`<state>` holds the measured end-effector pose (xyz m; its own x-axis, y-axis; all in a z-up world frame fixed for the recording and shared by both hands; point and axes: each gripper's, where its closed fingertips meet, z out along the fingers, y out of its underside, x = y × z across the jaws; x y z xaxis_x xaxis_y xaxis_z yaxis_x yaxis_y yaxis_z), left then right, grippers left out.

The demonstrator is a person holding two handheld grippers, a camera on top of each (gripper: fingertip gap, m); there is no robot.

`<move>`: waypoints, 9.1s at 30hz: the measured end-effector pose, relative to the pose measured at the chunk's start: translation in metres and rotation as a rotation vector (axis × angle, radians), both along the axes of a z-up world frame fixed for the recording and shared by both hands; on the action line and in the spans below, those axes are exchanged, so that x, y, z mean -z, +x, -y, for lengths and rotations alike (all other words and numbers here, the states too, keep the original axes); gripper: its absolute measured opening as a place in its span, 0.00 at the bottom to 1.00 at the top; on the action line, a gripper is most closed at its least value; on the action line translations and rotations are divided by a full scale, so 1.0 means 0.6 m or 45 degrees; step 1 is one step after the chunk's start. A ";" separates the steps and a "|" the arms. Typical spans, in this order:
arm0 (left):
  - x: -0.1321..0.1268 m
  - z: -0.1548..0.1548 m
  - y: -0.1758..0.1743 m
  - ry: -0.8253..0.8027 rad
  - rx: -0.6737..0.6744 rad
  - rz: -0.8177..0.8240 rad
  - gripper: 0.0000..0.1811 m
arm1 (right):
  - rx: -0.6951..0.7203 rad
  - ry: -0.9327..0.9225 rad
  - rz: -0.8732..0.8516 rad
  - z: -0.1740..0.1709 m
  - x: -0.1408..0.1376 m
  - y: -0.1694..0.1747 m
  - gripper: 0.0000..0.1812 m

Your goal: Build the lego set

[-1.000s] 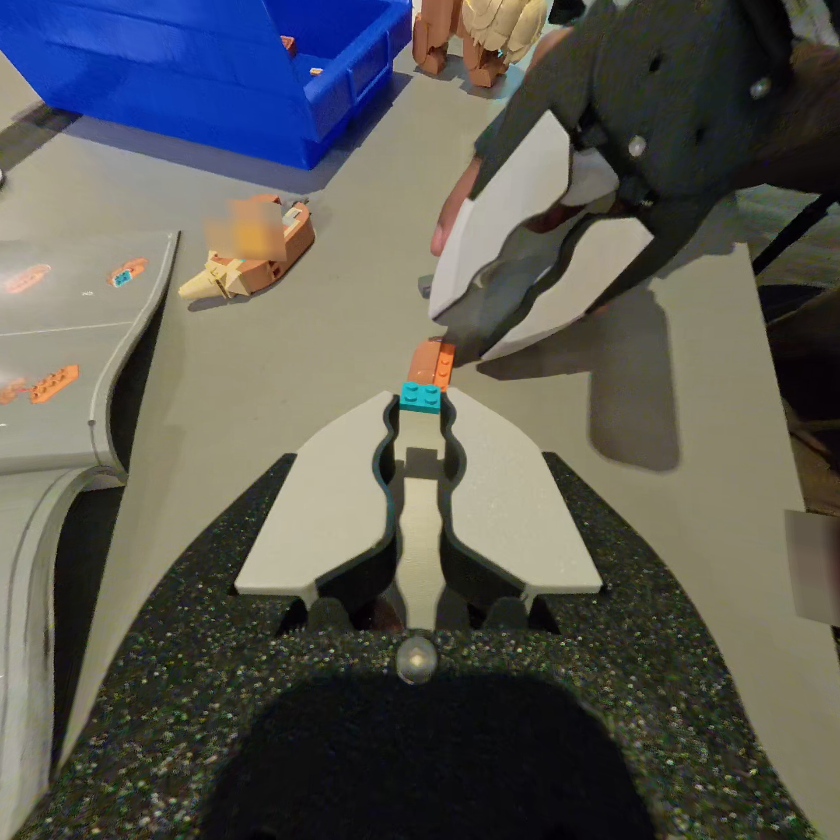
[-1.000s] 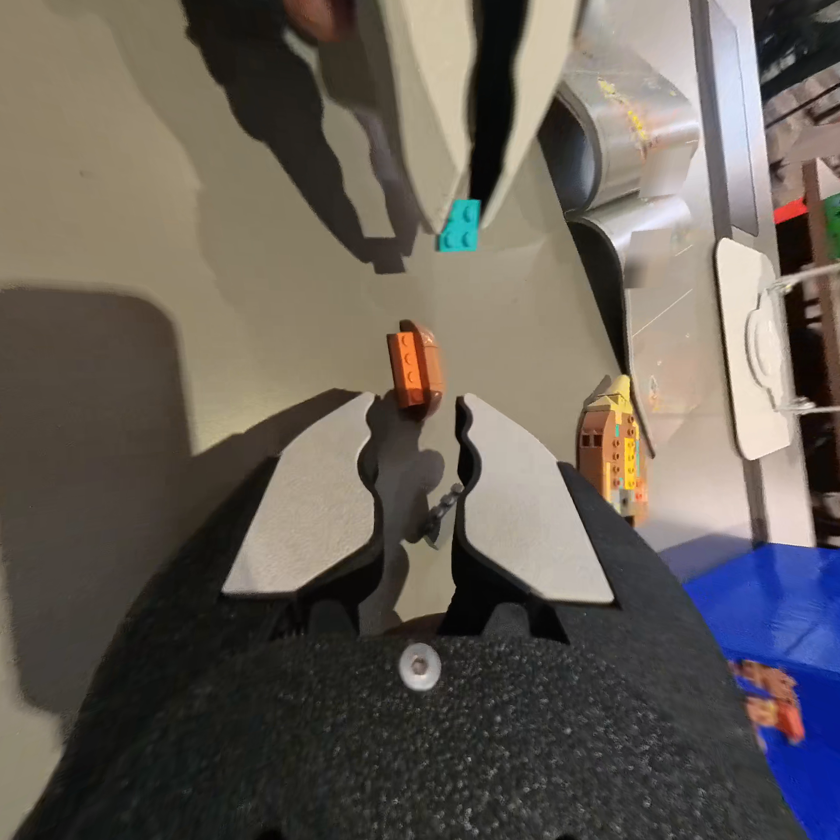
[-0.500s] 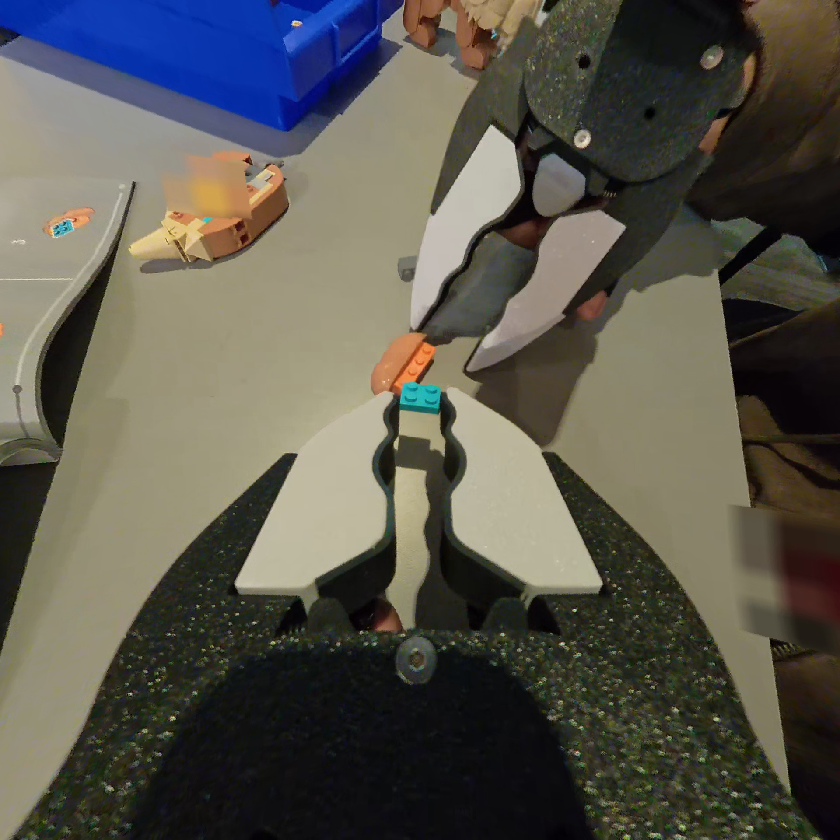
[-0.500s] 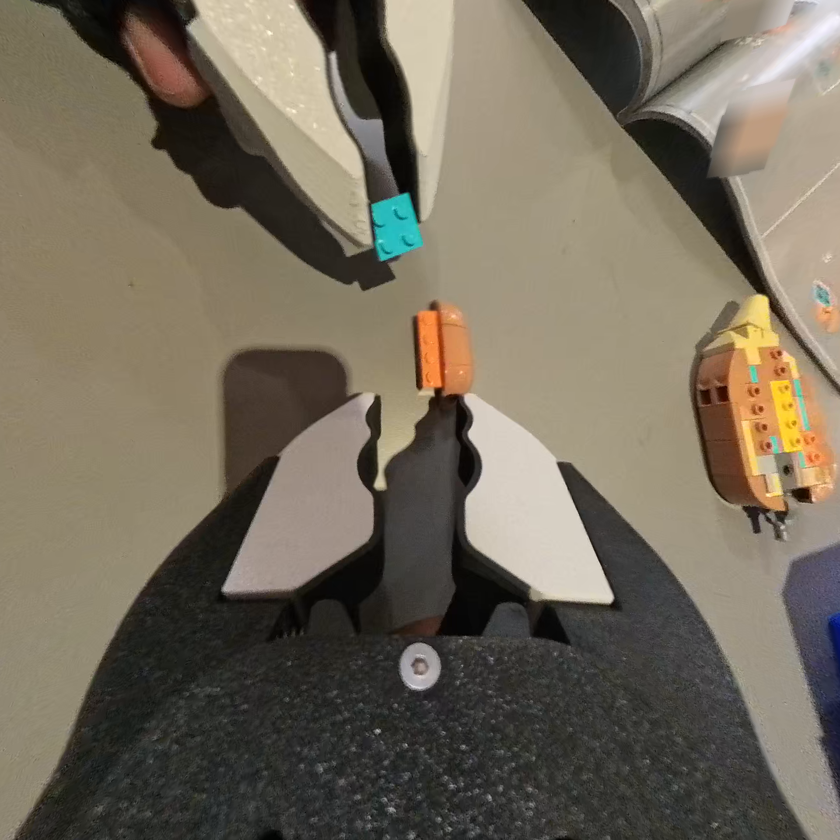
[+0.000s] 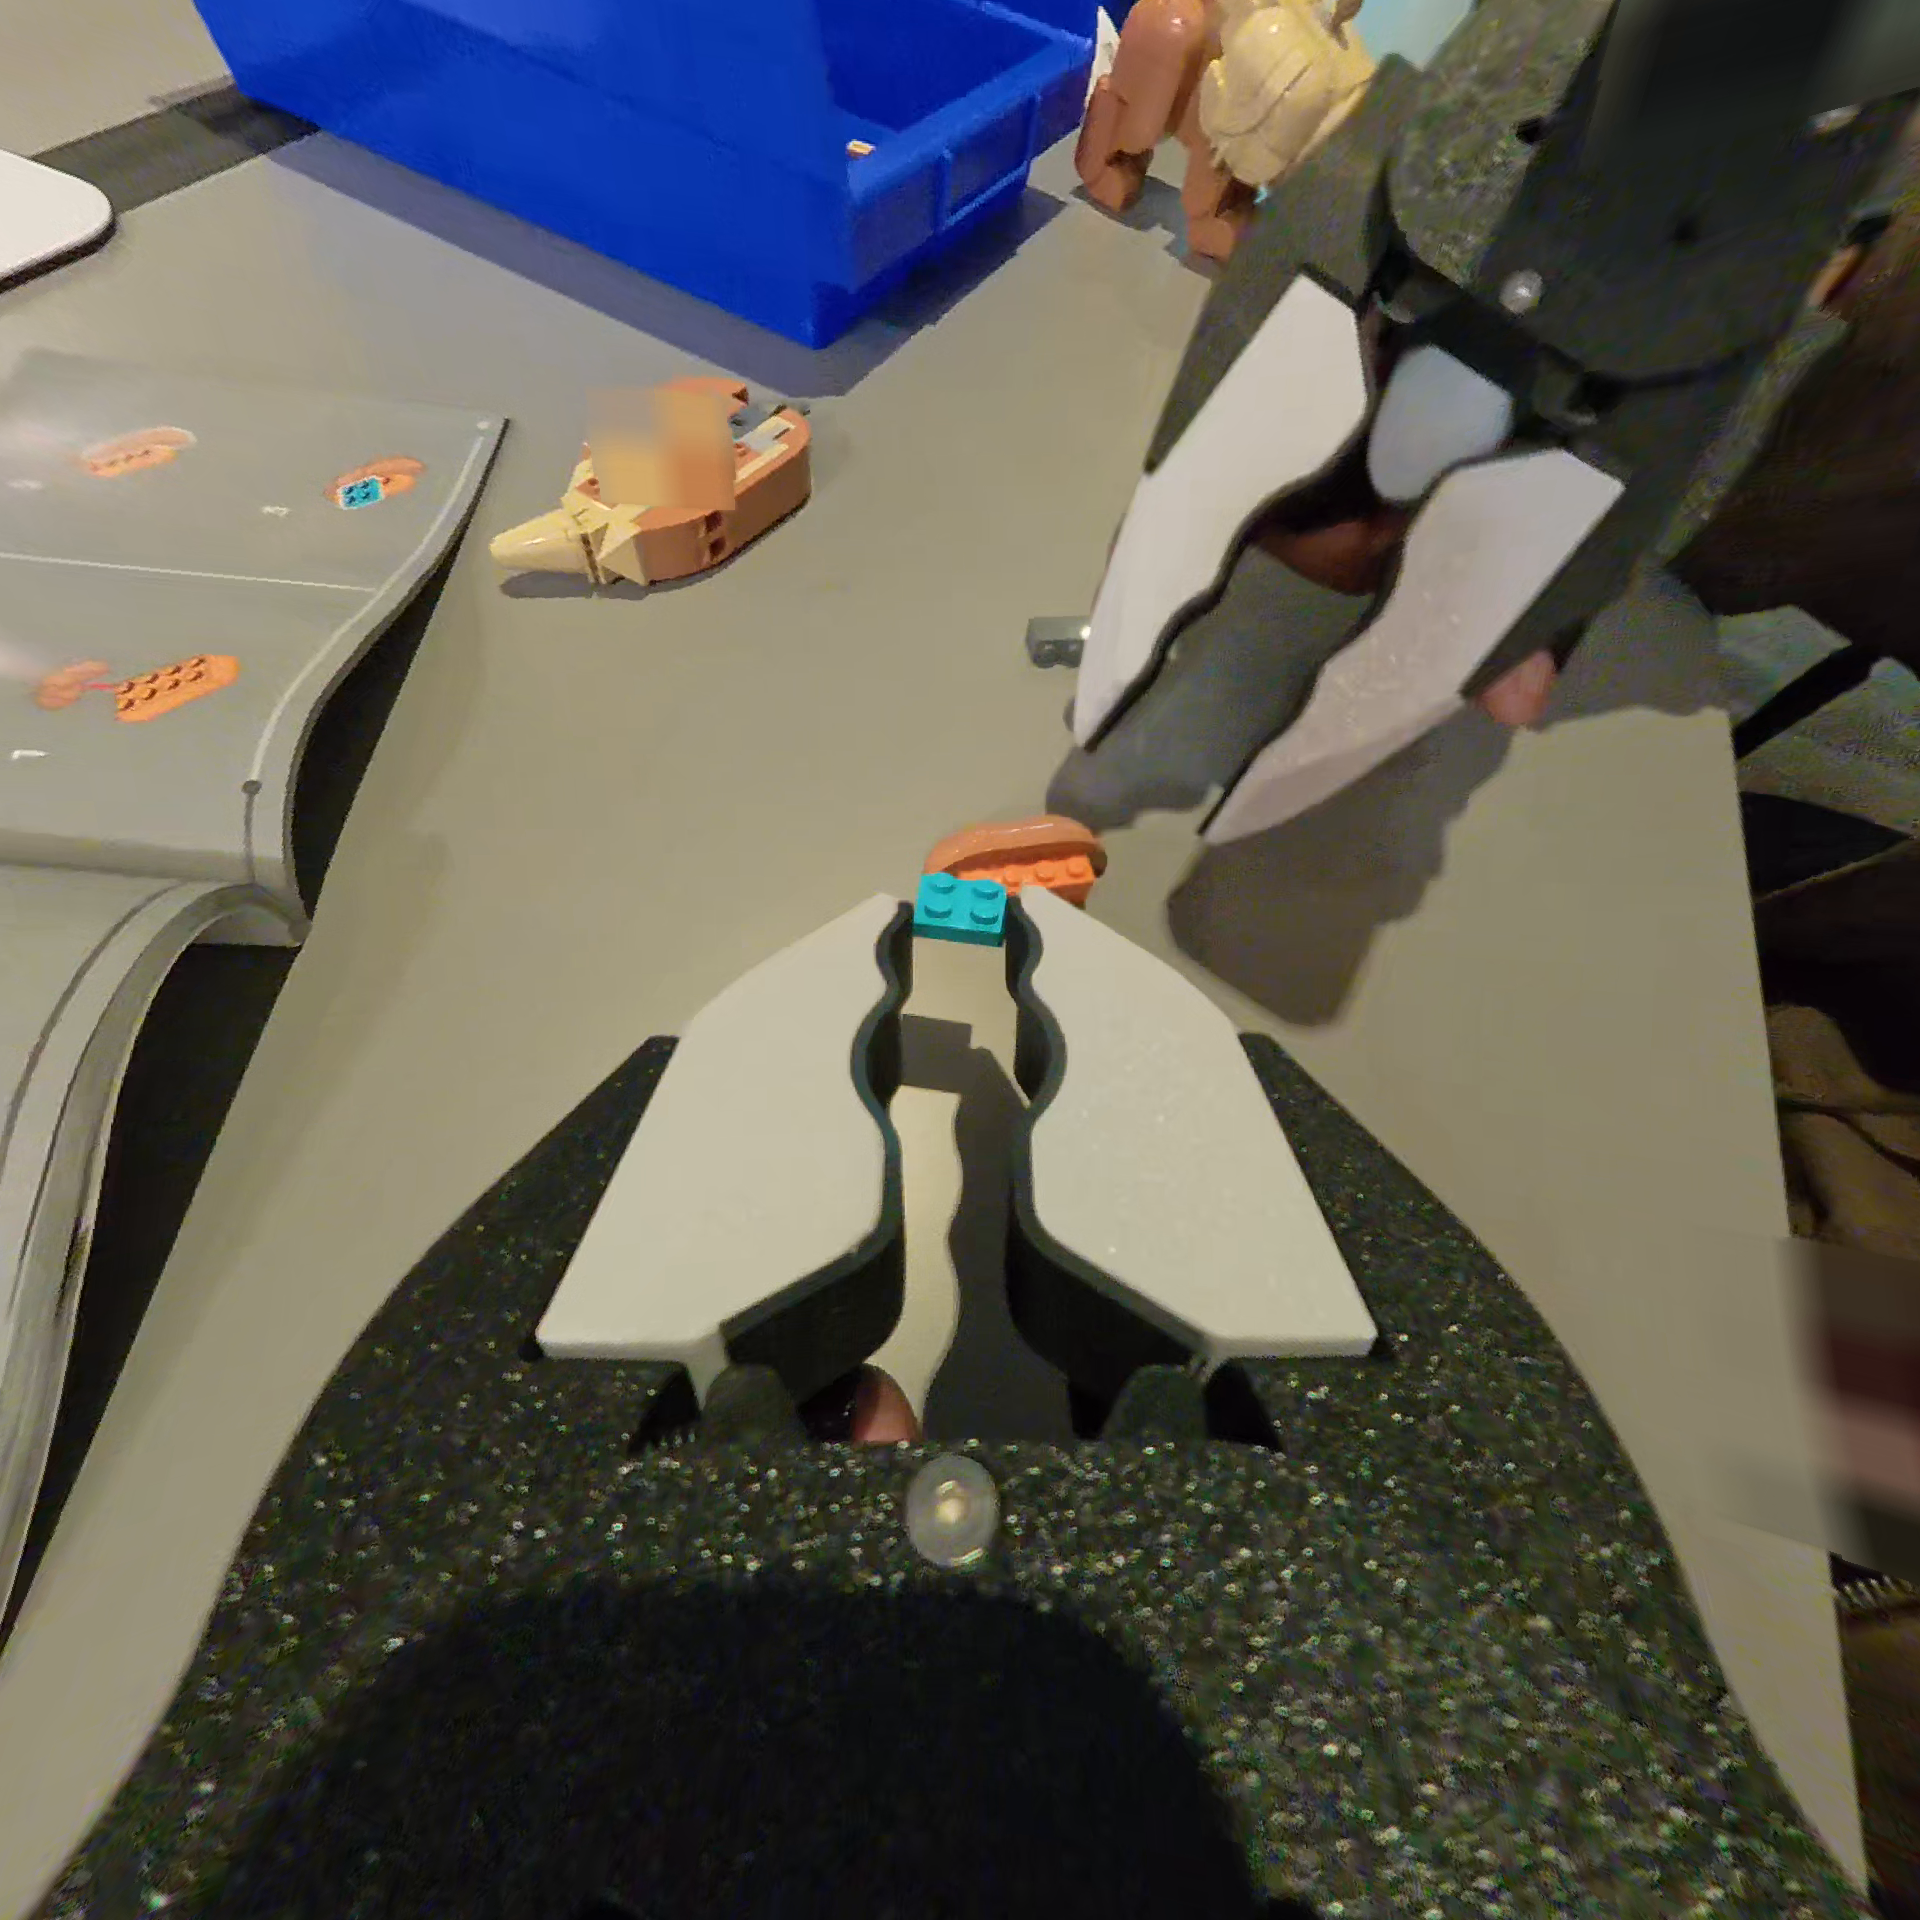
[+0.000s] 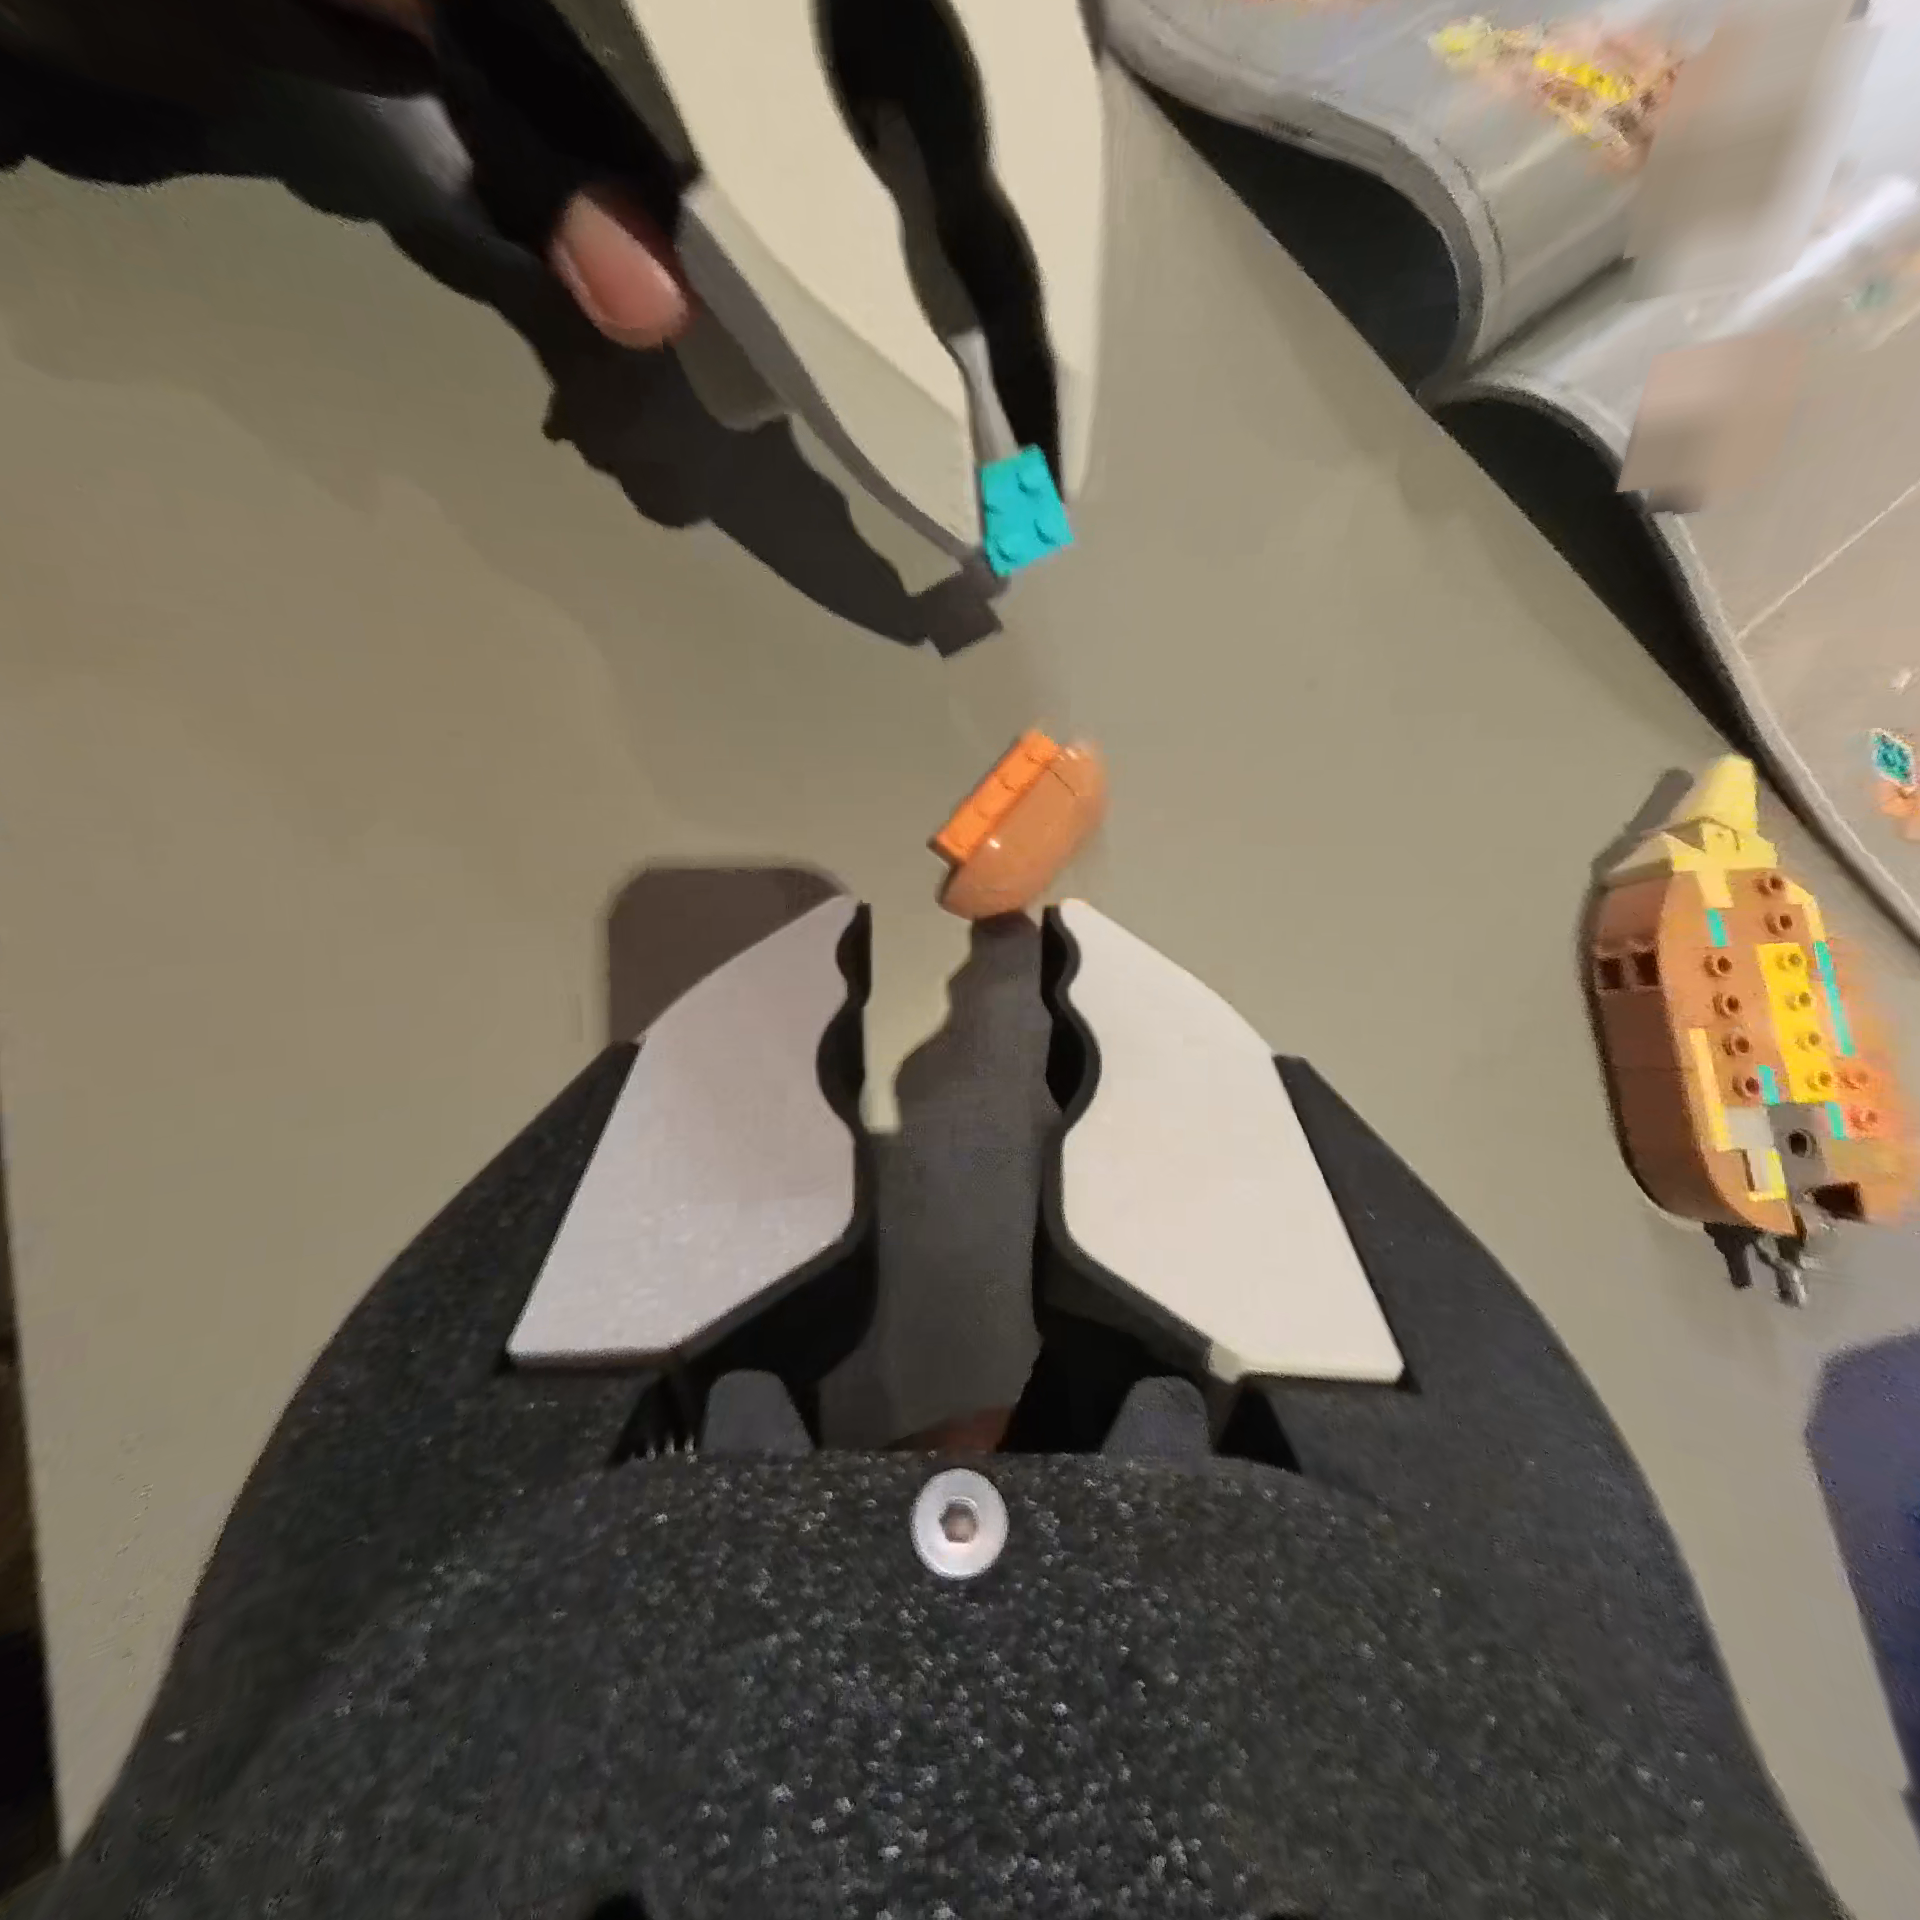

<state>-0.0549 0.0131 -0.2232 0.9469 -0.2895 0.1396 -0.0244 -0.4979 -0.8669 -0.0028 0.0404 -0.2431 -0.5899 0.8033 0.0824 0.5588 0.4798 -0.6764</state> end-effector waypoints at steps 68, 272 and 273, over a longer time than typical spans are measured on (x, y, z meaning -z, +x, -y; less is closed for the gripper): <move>-0.011 0.004 0.045 0.100 0.292 -0.147 0.09 | -0.455 -0.118 -0.371 0.059 -0.032 -0.047 0.25; 0.067 -0.059 -0.019 -0.315 0.058 -0.359 0.09 | -0.362 -0.070 -0.024 -0.049 0.031 -0.093 0.30; 0.067 -0.059 -0.019 -0.315 0.070 -0.350 0.09 | -0.363 -0.063 -0.022 -0.049 0.032 -0.094 0.30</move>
